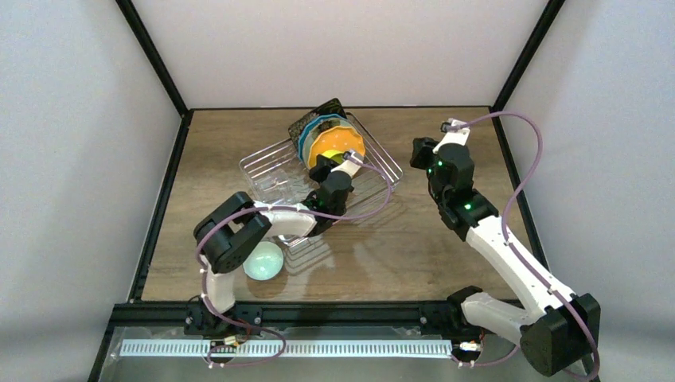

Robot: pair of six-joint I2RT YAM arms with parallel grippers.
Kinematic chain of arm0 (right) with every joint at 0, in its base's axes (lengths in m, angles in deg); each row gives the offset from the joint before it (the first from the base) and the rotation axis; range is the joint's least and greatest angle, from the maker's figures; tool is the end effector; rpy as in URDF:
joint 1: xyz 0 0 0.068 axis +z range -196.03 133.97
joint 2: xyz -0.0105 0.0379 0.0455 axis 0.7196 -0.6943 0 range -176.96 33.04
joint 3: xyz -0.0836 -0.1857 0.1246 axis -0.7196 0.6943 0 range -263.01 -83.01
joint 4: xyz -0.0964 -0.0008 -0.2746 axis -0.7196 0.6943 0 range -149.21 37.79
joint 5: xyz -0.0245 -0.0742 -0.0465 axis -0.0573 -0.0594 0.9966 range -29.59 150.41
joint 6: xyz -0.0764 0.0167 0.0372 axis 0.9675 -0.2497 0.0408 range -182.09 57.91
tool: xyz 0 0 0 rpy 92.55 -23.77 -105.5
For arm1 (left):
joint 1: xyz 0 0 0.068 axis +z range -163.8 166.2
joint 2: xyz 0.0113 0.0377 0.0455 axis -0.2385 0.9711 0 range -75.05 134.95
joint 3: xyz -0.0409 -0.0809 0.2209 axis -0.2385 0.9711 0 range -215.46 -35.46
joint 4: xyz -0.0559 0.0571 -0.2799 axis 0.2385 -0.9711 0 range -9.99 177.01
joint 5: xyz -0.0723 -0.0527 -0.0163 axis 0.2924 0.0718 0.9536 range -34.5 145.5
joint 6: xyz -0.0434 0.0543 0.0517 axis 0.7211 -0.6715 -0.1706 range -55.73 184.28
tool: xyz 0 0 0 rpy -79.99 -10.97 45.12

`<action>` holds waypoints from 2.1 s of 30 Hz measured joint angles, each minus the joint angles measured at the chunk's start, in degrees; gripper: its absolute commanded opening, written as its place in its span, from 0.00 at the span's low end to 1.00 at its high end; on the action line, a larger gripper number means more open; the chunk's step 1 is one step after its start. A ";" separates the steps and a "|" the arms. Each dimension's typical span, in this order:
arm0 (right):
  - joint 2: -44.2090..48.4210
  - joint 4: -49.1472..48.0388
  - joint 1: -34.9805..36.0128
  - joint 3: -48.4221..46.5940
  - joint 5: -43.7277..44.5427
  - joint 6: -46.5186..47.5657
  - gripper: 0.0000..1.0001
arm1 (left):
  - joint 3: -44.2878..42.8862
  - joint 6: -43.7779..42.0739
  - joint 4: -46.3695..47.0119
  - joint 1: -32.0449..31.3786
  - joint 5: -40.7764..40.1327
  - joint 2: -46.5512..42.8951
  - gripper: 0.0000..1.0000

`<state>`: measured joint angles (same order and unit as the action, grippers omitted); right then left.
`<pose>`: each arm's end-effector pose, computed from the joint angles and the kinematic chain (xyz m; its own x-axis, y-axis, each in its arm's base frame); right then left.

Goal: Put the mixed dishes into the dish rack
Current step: Place the bowl on the dish rack.

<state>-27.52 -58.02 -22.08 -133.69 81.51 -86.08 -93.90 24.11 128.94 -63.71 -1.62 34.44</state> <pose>0.3154 0.1099 0.2963 -0.1831 0.3337 -0.9247 0.0203 0.9417 0.3358 0.3266 -0.2882 0.1334 -0.1545 0.7274 -0.6686 -0.0247 0.6737 0.7386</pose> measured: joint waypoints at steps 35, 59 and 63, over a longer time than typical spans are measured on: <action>8.20 -13.79 0.00 13.94 0.59 -1.07 0.75 | -5.60 -12.72 15.39 -3.08 -2.43 14.08 0.03; 8.57 -14.49 0.00 16.13 0.59 -1.92 0.77 | -11.80 -7.80 4.48 -3.19 -4.81 16.02 0.24; 8.92 -14.78 0.00 16.52 0.57 -2.16 0.77 | -12.04 -7.26 3.58 -3.17 -5.14 16.02 0.38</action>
<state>-18.60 -72.79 -22.08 -117.17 82.08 -88.24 -105.94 16.86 132.53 -66.88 -6.76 50.46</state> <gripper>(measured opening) 0.767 0.285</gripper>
